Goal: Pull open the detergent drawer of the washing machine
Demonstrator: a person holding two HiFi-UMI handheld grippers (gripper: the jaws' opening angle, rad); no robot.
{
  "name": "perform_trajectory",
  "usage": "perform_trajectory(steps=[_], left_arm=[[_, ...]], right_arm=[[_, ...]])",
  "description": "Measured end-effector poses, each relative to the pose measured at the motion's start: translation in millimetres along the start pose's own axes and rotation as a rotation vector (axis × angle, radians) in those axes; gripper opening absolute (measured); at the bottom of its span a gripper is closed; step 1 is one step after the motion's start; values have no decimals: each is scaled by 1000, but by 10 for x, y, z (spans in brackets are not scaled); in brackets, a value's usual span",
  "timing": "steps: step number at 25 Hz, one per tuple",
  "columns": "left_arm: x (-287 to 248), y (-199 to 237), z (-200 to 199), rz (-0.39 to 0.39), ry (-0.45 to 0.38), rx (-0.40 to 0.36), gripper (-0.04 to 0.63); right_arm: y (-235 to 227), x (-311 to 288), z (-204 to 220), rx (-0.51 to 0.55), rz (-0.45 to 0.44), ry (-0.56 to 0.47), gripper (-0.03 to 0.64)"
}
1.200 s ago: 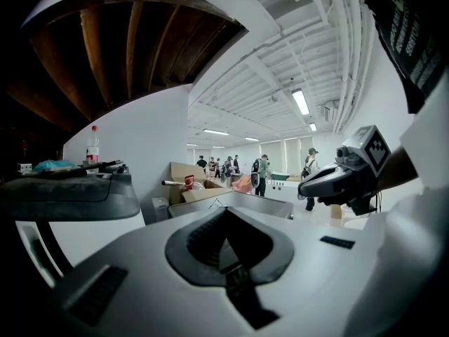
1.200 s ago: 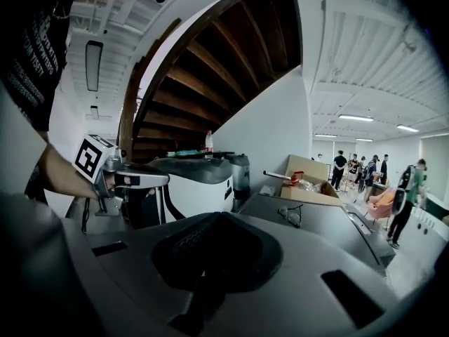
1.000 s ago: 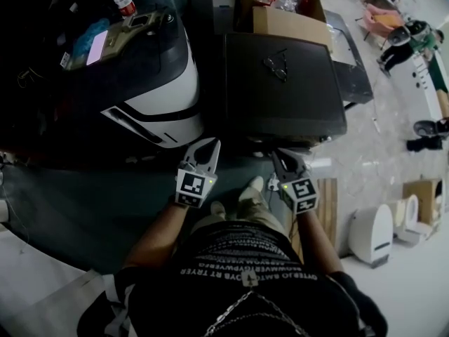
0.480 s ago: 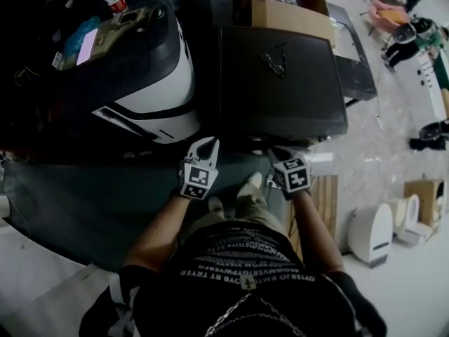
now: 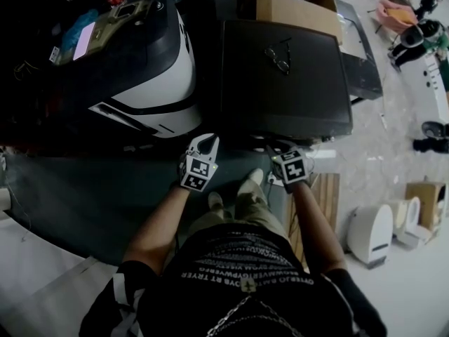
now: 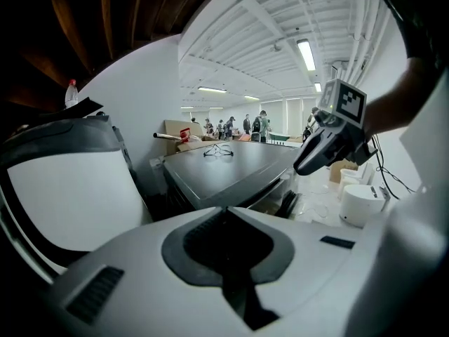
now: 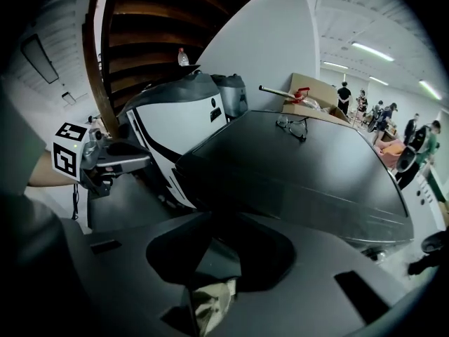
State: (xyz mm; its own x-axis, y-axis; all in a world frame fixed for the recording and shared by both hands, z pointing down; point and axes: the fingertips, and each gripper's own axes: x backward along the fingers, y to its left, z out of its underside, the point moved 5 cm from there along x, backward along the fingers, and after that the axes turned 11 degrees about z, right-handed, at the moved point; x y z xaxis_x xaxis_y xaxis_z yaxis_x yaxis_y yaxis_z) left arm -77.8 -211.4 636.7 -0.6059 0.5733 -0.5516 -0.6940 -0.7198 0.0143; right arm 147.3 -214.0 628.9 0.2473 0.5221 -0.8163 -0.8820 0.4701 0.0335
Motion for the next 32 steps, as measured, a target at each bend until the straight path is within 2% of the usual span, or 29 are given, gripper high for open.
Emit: perform_trajectory(steps=[3, 6, 11, 24, 32], left_arm=[[-55, 21, 74, 16, 46, 18, 7], [-147, 41, 144, 41, 61, 26, 75], [-308, 75, 197, 76, 90, 24, 106], [-542, 121, 235, 118, 137, 7, 117], [-529, 127, 239, 126, 147, 54, 115]], right_arm=[[-6, -80, 24, 9, -11, 17, 87], [-30, -159, 58, 8, -11, 36, 107], [-62, -278, 47, 15, -17, 58, 123], [-62, -531, 18, 37, -22, 101, 124], [-57, -539, 10, 30, -24, 109, 123]])
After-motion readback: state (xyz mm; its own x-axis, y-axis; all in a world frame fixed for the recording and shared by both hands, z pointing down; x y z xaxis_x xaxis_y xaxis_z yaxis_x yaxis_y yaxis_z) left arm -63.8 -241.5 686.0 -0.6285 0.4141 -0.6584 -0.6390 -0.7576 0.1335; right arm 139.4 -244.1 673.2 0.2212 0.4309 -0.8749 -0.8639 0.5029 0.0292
